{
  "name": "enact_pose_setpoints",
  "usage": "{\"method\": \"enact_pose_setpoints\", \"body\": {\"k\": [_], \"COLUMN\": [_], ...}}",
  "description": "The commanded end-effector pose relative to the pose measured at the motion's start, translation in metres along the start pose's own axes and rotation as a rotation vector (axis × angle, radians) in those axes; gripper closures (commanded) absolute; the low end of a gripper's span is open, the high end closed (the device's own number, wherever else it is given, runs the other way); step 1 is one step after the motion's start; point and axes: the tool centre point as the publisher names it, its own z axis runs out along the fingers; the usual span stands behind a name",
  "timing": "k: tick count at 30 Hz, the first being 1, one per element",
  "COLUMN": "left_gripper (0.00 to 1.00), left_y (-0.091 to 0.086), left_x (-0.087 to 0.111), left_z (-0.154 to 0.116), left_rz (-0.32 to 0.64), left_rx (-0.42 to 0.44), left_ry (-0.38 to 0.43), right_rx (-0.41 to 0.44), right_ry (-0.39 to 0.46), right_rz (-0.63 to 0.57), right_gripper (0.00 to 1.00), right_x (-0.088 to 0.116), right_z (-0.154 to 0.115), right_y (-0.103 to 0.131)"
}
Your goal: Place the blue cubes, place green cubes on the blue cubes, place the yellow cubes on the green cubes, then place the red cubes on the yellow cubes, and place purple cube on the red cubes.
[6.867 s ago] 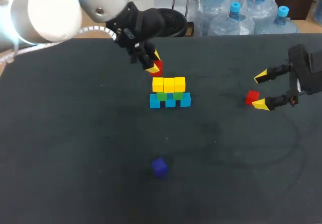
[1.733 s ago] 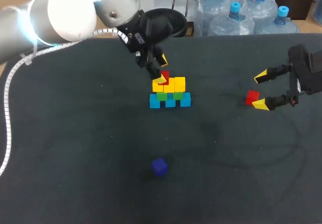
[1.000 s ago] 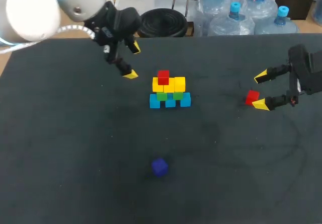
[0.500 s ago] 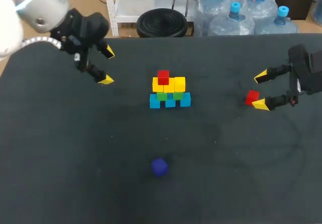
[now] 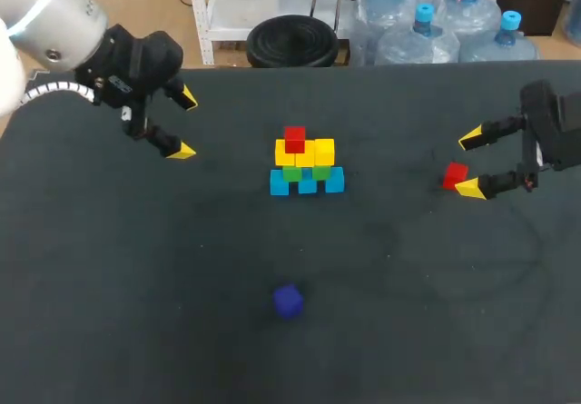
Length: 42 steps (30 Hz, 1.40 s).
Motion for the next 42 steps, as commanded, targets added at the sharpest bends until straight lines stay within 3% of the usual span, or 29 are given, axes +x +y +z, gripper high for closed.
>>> {"method": "enact_pose_setpoints", "body": {"k": [1,5,12,23,33,42], "left_gripper": [0.0,0.0,0.0,0.0,0.0,0.0], "left_y": [0.0,0.0,0.0,0.0,0.0,0.0], "left_x": [0.001,0.001,0.001,0.001,0.001,0.001], "left_z": [0.0,0.0,0.0,0.0,0.0,0.0], "left_rz": [0.003,0.003,0.003,0.003,0.003,0.003], "left_rx": [0.001,0.001,0.001,0.001,0.001,0.001], "left_ry": [-0.002,-0.002,-0.002,-0.002,-0.002,-0.002], "right_rx": [0.045,0.157,0.199,0.194,0.149,0.142], "right_ry": [0.022,0.132,0.121,0.074,0.069,0.061], "right_rz": [-0.006,-0.059,-0.069,-0.021,-0.012,0.009], "right_gripper": [0.0,0.0,0.0,0.0,0.0,0.0], "right_x": [0.005,0.017,0.029,0.05,0.067,0.076], "right_z": [-0.001,0.0,-0.005,-0.001,0.02,0.031], "right_y": [-0.002,-0.01,-0.028,-0.055,-0.072,-0.076]}}
